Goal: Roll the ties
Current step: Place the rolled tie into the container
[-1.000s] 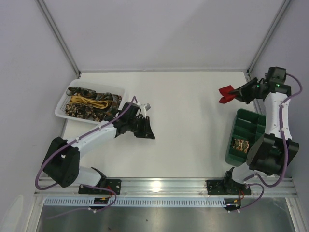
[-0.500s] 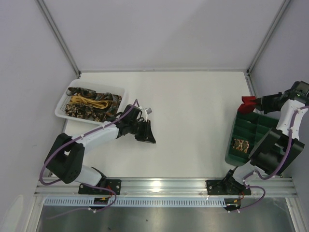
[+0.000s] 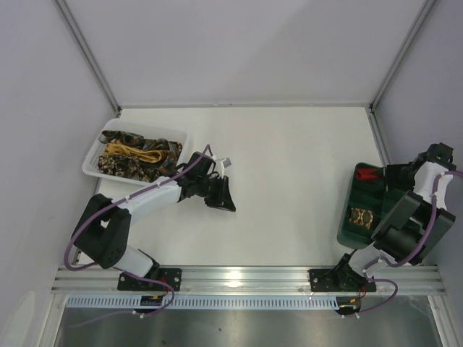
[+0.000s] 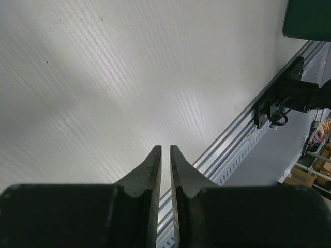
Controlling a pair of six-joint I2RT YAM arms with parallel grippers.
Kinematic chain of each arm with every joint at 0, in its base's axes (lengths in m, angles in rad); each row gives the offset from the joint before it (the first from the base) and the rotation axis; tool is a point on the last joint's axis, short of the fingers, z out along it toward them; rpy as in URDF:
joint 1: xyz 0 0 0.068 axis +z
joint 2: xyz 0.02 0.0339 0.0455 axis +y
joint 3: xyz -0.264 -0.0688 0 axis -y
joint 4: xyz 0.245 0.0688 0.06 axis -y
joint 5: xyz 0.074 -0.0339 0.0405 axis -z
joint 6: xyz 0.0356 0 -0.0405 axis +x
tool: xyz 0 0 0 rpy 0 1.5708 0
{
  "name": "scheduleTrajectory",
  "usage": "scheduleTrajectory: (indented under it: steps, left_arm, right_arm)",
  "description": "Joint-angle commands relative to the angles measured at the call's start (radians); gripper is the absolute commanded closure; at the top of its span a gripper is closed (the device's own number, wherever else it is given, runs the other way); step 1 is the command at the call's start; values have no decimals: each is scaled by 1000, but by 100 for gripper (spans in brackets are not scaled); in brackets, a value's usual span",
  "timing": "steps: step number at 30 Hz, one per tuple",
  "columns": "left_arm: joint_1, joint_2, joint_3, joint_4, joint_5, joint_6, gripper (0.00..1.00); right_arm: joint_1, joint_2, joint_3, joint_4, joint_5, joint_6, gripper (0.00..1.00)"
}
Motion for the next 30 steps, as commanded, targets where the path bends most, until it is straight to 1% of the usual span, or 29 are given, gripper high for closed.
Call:
scheduleTrajectory:
  steps: [1, 8, 14, 17, 21, 30]
  left_arm:
    - [8, 3, 35, -2, 36, 41, 83]
    - [28, 8, 35, -6, 43, 48, 83]
    - [34, 17, 32, 1, 46, 48, 83]
    - [34, 20, 30, 4, 48, 47, 83]
    - [37, 23, 33, 0, 46, 48, 83]
    - [43, 25, 35, -9, 43, 48, 83]
  right_arm:
    - [-24, -61, 33, -10, 49, 10, 100]
    - [-39, -27, 66, -166, 143, -13, 100]
    - [-41, -1, 73, -232, 199, 16, 100]
    - [-41, 17, 61, -226, 193, 41, 100]
    - [-33, 48, 46, -171, 176, 65, 100]
    - [-20, 143, 73, -130, 189, 142, 100]
